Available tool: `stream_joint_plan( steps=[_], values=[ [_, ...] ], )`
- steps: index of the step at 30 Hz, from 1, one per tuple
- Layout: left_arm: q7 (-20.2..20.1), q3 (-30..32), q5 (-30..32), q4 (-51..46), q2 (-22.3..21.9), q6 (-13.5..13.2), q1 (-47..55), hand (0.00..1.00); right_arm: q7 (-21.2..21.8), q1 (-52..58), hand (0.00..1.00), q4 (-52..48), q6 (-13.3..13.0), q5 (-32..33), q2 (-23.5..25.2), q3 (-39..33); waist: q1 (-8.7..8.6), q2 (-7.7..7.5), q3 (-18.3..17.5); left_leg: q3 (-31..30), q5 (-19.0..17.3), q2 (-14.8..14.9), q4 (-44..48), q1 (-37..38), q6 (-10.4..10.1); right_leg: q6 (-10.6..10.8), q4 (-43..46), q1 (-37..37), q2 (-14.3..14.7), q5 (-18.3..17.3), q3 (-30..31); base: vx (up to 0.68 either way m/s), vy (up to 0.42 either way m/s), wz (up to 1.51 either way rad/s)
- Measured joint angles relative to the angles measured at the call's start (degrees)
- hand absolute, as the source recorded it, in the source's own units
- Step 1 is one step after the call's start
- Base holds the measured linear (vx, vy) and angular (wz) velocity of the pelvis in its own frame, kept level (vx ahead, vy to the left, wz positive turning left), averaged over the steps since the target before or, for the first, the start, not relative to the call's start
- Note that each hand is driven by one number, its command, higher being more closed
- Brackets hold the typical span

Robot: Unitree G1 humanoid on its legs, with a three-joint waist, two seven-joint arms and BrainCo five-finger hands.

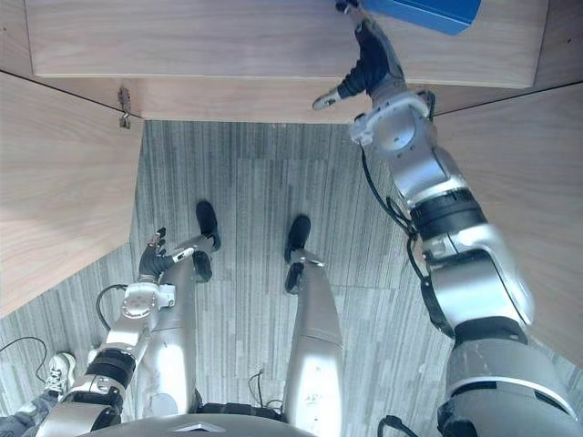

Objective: Walk over to the cabinet, pick up the folder, carry it to the office cabinet, place the folder inside the office cabinet, then close the office cabinet door

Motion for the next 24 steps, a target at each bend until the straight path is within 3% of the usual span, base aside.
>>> stream_joint_plan(
  steps=[7,10,13,23,24],
  values=[
    [0.06,0.14,1.19,-0.14,-0.03,0.01,0.11,0.00,-3.16,20.98,0.00,-24.56,-1.33,-4.30,1.64,-12.20,0.46,-0.19,-0.10,0.24,-0.40,0.04,0.12,-0.04,0.25,0.11,-0.22,-0.04,0.00,-0.06,0.12,0.01,-0.003,-0.01],
    [0.19,1.02,2.71,-1.42,-0.13,0.01,1.23,0.00,-5.19,28.42,0.00,-32.48,-2.81,-6.53,6.41,-15.31,0.20,-1.62,-0.91,0.65,-1.04,0.18,0.33,-0.06,0.04,0.28,-0.59,-0.29,0.00,-0.20,0.42,0.03,-0.004,-0.06],
    [0.45,1.29,3.90,-1.43,-0.47,0.04,1.30,0.00,-6.95,30.69,0.00,-35.45,-3.68,-8.88,9.15,-15.39,-0.10,-2.27,-1.52,0.91,-1.55,0.31,0.84,-0.04,-0.01,0.48,-0.57,-0.20,-0.03,-0.34,0.54,0.04,0.002,-0.05],
    [1.91,2.17,4.95,-1.68,-1.76,0.06,1.48,0.00,-11.78,29.87,0.00,-36.06,-3.95,-15.56,16.23,-15.47,0.60,-2.26,-1.56,1.81,-2.54,0.64,2.03,0.64,0.43,0.84,0.37,-0.13,-0.11,-0.63,1.65,0.03,0.001,-0.04],
    [2.15,2.18,4.96,-1.71,-1.74,0.05,1.71,0.00,-12.43,29.03,1.00,-35.18,-3.94,-15.58,16.78,-14.76,0.59,-2.26,-1.56,1.93,-2.54,0.63,1.94,0.80,0.43,0.84,0.43,-0.13,-0.11,-0.63,1.77,0.00,0.000,0.00]
  ],
)
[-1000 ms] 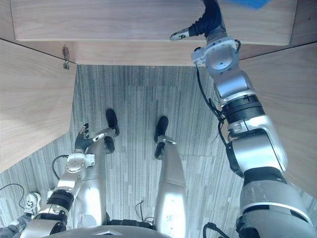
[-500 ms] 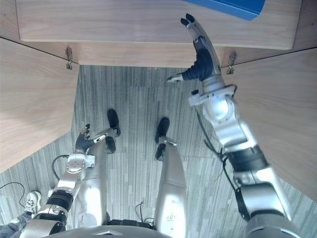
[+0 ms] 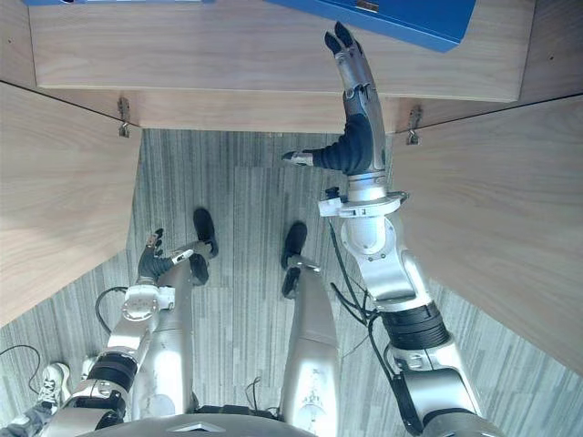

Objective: Walk over to the cabinet, pick up the folder, carry it to the office cabinet, place the folder inside the office cabinet, then close the office cabinet door

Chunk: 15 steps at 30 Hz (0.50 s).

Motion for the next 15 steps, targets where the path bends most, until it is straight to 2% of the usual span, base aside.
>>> stream_joint_plan(
  steps=[8,15],
  values=[
    [0.86,-0.02,-0.01,-0.04,-0.02,-0.16,0.11,0.00,-3.68,-7.51,1.00,8.63,0.78,0.06,1.70,0.42,0.22,0.00,0.00,0.02,1.19,-0.57,-1.99,-0.05,-0.17,-0.05,-0.17,-0.65,-0.36,0.02,-0.30,0.02,-0.013,0.05],
    [0.88,0.05,-0.04,-0.26,0.11,-1.39,0.10,0.00,-3.93,-13.77,1.00,14.33,1.51,0.07,1.35,0.57,0.28,0.00,0.00,-0.35,1.25,-0.85,-1.77,-1.09,-0.07,-0.04,-0.05,-1.34,-0.67,0.02,-0.65,0.03,-0.002,0.02]
  ],
)
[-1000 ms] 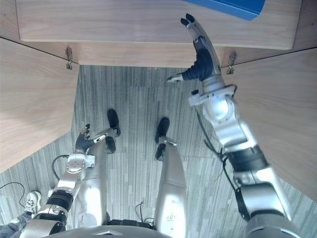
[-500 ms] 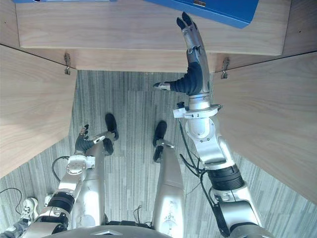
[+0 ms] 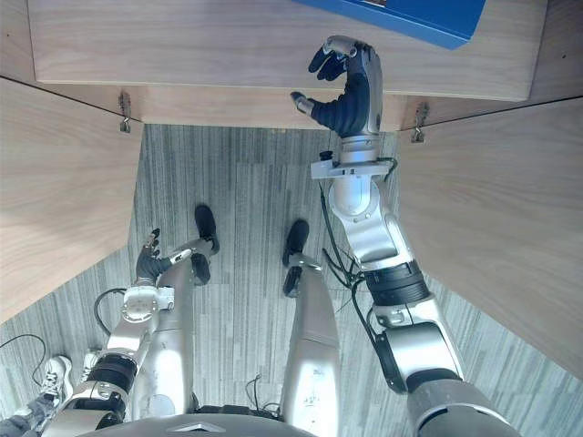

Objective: Walk over to the cabinet, pick up the folder, carry it to the office cabinet, place the folder inside the office cabinet, then close the office cabinet door

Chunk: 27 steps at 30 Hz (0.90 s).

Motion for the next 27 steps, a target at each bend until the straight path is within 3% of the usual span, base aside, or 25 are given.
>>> stream_joint_plan(
  steps=[10,16,27],
  values=[
    [0.02,0.06,0.01,-1.70,0.89,-0.63,0.16,0.00,0.27,-7.14,1.00,8.00,0.21,-2.27,-3.94,5.72,0.35,0.03,-0.05,-0.60,0.17,-0.28,1.43,-2.96,0.15,-0.46,2.60,-2.77,-0.65,-0.74,-0.58,0.01,-0.011,0.04],
    [0.03,0.03,0.01,-2.08,1.93,-0.74,0.15,0.00,1.60,-13.67,1.00,17.61,1.11,-2.25,-6.38,9.42,0.44,0.04,-0.06,-0.80,0.45,-0.28,2.28,-4.78,0.21,-0.67,4.44,-4.80,-1.03,-1.21,-0.74,0.01,-0.022,0.03],
    [-0.03,-0.84,-2.04,-5.66,3.50,-2.49,-0.02,0.00,3.09,-25.10,1.00,32.04,1.26,1.04,-11.24,11.98,1.21,0.11,-0.10,-2.25,0.35,-0.20,6.51,-11.02,0.28,-1.04,10.11,-10.75,-2.08,-3.08,-1.27,0.00,-0.018,0.05]
  ],
)
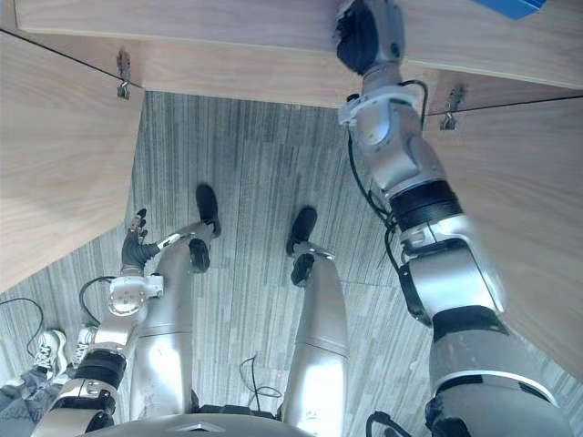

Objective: Walk over to the cabinet, pick up the folder, carry it to the office cabinet, place the folder inside the office cabinet, then close the office cabinet door

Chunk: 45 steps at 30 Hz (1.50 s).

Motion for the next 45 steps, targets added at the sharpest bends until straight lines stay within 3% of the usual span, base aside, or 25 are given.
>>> stream_joint_plan(
  steps=[6,18,33,45],
  values=[
    [-0.01,-0.20,-1.04,-0.56,0.63,-0.04,0.06,0.00,-0.66,-2.14,1.00,4.16,-0.11,4.62,-2.04,-0.97,-0.05,0.01,-0.74,1.05,-0.31,1.28,0.57,-1.96,-0.21,0.05,1.73,-2.01,-0.57,-1.46,-0.89,-0.01,-0.036,0.10],
    [0.10,-0.22,-3.18,-1.94,1.26,-0.51,0.03,0.00,-2.53,-7.68,1.00,11.75,0.11,17.29,-2.15,-7.73,-0.21,-0.02,-1.45,0.50,-0.21,1.40,3.58,-5.30,-0.02,-0.56,5.49,-5.35,-1.29,-2.73,-0.92,0.00,-0.003,0.01],
    [1.34,-0.10,-4.32,-1.79,1.30,-0.04,0.28,0.00,-2.83,-12.77,1.00,18.31,-0.08,32.87,-2.07,-10.69,-0.26,0.00,-2.92,-0.12,0.41,1.27,3.68,-7.00,-0.35,-1.16,7.01,-7.23,-1.48,-3.15,-1.27,-0.01,-0.001,0.01],
    [1.58,1.57,-4.95,-0.44,0.33,-0.10,0.25,0.00,-2.31,-15.50,1.00,19.66,-0.08,35.77,-1.99,-10.04,-0.38,0.03,-2.94,-0.55,3.40,0.81,-0.44,-6.04,-1.44,-1.95,6.36,-7.41,-1.40,-3.03,-2.05,-0.03,-0.014,0.06]
  ],
)
